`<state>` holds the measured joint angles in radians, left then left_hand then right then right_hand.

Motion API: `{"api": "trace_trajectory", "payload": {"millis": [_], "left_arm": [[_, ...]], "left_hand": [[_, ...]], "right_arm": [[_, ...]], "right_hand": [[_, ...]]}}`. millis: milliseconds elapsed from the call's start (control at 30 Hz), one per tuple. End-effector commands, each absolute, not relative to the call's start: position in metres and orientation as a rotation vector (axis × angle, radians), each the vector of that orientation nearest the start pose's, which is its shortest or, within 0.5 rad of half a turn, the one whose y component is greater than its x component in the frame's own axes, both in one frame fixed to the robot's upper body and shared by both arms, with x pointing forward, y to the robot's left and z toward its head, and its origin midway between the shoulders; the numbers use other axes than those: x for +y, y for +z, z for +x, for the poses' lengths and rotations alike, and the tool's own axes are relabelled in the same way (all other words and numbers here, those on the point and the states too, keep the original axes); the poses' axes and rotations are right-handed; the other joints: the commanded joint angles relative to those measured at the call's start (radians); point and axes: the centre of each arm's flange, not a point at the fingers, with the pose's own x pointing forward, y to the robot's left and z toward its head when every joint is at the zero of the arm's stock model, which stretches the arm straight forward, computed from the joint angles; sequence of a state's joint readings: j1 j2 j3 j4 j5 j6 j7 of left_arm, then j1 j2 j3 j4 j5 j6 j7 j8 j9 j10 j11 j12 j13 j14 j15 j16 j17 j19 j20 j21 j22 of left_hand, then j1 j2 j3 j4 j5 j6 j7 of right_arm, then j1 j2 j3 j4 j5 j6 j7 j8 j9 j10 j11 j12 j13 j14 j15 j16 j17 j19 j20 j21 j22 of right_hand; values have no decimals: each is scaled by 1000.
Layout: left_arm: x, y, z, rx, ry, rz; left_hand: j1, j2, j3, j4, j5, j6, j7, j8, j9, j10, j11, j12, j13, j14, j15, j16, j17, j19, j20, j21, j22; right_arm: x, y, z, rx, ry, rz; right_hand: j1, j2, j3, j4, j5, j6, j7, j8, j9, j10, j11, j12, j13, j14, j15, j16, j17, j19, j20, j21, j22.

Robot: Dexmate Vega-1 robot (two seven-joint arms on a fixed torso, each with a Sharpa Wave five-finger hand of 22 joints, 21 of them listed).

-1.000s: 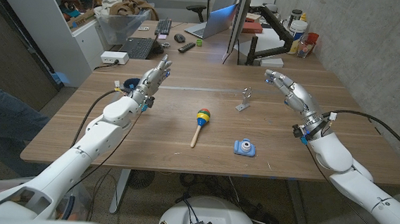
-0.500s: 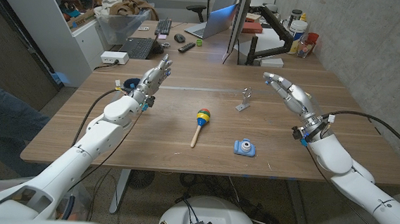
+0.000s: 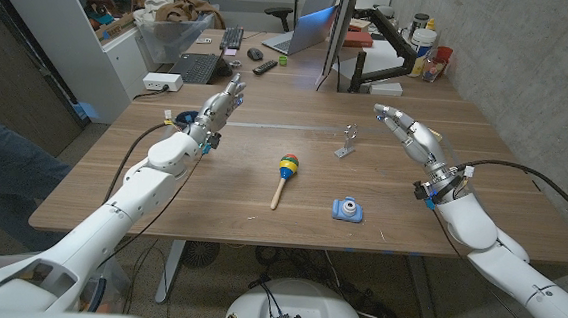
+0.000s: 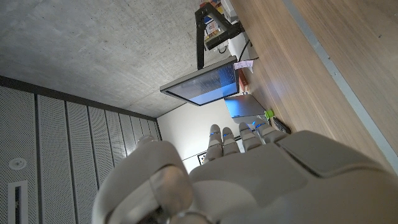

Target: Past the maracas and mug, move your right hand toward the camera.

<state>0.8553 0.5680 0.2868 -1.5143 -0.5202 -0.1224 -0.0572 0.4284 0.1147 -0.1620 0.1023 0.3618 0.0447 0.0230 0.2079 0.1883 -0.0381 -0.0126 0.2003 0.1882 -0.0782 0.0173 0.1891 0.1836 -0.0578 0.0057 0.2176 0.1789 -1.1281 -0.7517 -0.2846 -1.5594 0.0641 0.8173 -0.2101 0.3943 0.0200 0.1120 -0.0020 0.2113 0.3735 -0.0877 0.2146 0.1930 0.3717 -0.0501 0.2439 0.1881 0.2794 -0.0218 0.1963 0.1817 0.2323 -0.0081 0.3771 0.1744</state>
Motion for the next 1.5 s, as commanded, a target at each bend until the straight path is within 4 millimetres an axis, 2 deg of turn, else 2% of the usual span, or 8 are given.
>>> {"api": "trace_trajectory", "payload": {"millis": [33,367,667,900,1500], "left_arm": [[283,36,626,-632,-259,139],[281,34,629,-623,-266,144],[277,36,631,-616,-272,154],[274,39,630,-621,-276,161],[275,41,626,-627,-266,167]], "left_hand": [[6,9,-9,0,-1,5,7,-4,3,1,-5,9,4,0,0,2,5,-6,4,-6,6],[7,10,-10,0,-1,6,7,-4,3,2,-6,8,4,1,-1,2,5,-6,4,-7,6],[8,12,-11,1,-2,5,7,-4,3,4,-7,9,4,1,0,2,5,-6,4,-7,6],[9,12,-12,1,-3,6,7,-4,3,3,-5,8,4,1,-1,2,5,-7,3,-8,6],[11,15,-13,1,-3,-3,2,-8,3,3,-6,7,4,1,0,2,5,-7,3,-8,6]], "right_arm": [[-287,-36,506,-1154,209,-572],[-283,-37,500,-1169,201,-640],[-282,-43,503,-1162,196,-653],[-278,-45,499,-1180,196,-695],[-274,-51,491,-1206,175,-785]], "right_hand": [[12,3,3,-7,6,1,-8,-1,3,7,0,4,3,8,-4,1,3,9,1,-4,5],[13,3,4,-9,7,0,-13,-2,3,13,-4,5,3,12,-7,1,3,14,-2,-7,5],[13,4,3,-11,8,-1,-17,-4,3,18,-4,6,3,19,-15,3,3,21,-5,-8,5],[12,3,2,-13,10,0,-21,-5,3,-20,-4,-11,3,5,-17,-4,4,25,-8,-14,5],[14,4,3,-17,14,4,-24,-6,4,-36,4,-18,3,-15,-8,-11,4,18,-16,-26,5]]}}
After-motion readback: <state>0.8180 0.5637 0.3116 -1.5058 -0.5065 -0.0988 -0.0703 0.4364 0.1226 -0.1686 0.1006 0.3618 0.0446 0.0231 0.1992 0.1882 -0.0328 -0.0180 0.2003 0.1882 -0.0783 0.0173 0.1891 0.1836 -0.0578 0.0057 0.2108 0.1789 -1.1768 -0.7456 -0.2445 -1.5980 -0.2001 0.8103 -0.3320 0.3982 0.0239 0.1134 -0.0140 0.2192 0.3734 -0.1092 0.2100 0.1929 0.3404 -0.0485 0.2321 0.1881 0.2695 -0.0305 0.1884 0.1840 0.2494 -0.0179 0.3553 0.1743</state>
